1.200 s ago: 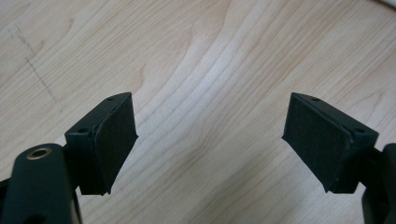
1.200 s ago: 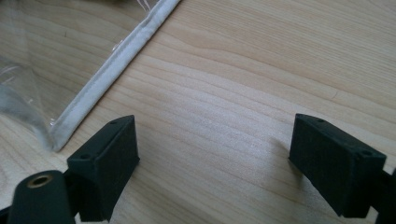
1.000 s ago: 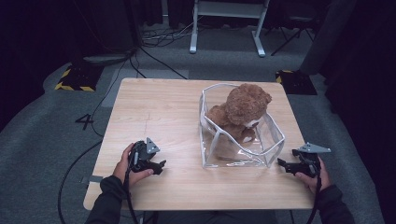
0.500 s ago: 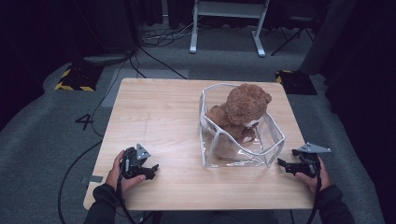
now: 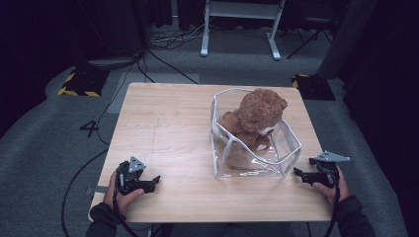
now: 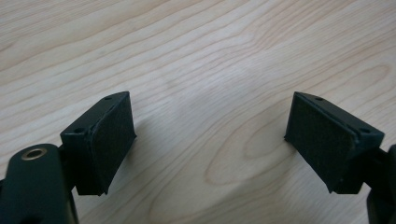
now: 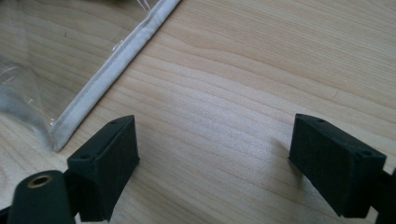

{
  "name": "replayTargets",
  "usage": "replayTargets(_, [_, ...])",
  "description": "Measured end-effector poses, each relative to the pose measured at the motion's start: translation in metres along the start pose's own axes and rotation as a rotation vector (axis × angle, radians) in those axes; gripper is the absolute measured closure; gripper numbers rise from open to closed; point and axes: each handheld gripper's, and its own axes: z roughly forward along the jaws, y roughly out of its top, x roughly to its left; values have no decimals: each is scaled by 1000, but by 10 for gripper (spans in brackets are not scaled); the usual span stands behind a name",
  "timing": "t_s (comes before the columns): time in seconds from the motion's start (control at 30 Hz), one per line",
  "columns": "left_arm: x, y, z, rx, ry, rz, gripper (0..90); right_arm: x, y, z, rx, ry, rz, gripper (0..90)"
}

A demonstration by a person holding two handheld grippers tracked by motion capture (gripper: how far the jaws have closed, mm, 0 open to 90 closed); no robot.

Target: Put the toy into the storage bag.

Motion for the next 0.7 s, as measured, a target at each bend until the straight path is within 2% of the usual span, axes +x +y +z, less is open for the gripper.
replayTargets(0.1, [3, -3, -3, -3, 16, -18, 158, 0, 0, 0, 0, 1, 0, 152])
replayTargets(0.7, [2, -2, -2, -3, 26, -30, 149, 0, 0, 0, 0, 1, 0, 152])
